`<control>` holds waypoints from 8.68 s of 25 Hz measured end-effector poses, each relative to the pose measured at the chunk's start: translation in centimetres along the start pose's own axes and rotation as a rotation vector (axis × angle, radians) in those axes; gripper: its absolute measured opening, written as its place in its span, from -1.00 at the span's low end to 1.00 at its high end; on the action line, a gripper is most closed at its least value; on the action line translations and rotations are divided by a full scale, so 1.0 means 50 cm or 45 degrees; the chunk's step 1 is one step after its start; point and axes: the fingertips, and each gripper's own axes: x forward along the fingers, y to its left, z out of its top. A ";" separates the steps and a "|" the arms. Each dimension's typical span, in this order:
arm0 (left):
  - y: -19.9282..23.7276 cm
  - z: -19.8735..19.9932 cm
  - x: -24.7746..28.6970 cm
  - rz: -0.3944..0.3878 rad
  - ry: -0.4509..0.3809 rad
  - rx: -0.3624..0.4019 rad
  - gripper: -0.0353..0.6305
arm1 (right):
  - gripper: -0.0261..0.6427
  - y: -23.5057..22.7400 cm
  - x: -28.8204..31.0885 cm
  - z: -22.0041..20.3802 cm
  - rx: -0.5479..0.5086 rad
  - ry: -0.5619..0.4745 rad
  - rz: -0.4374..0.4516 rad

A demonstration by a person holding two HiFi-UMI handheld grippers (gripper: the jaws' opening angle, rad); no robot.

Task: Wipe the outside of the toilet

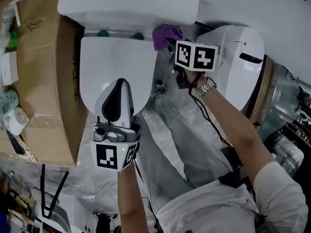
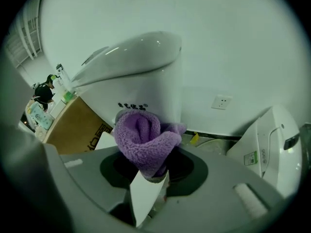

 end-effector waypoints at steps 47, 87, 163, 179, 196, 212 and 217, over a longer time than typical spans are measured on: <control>0.240 0.074 -0.142 0.220 -0.112 -0.008 -0.88 | -0.50 0.516 0.163 0.033 -0.375 -0.044 0.493; 0.303 0.079 -0.127 0.000 0.008 0.002 -0.88 | -0.50 0.426 0.358 -0.002 -0.222 0.132 0.059; 0.090 -0.167 -0.703 0.939 -0.422 -0.213 -0.88 | -0.51 0.715 0.129 -0.831 -1.807 0.518 0.849; 0.072 -0.078 -0.299 0.819 -0.459 -0.195 -0.88 | -0.51 0.454 0.285 -0.280 -1.612 0.258 0.630; 0.050 -0.112 -0.282 0.720 -0.387 -0.209 -0.88 | -0.51 0.376 0.334 -0.228 -1.365 0.349 0.403; 0.060 -0.171 -0.630 0.873 -0.452 -0.252 -0.88 | -0.54 0.481 0.257 -0.474 -1.435 0.455 0.351; 0.064 -0.183 -0.700 0.904 -0.473 -0.258 -0.88 | -0.54 0.509 0.239 -0.532 -1.497 0.484 0.372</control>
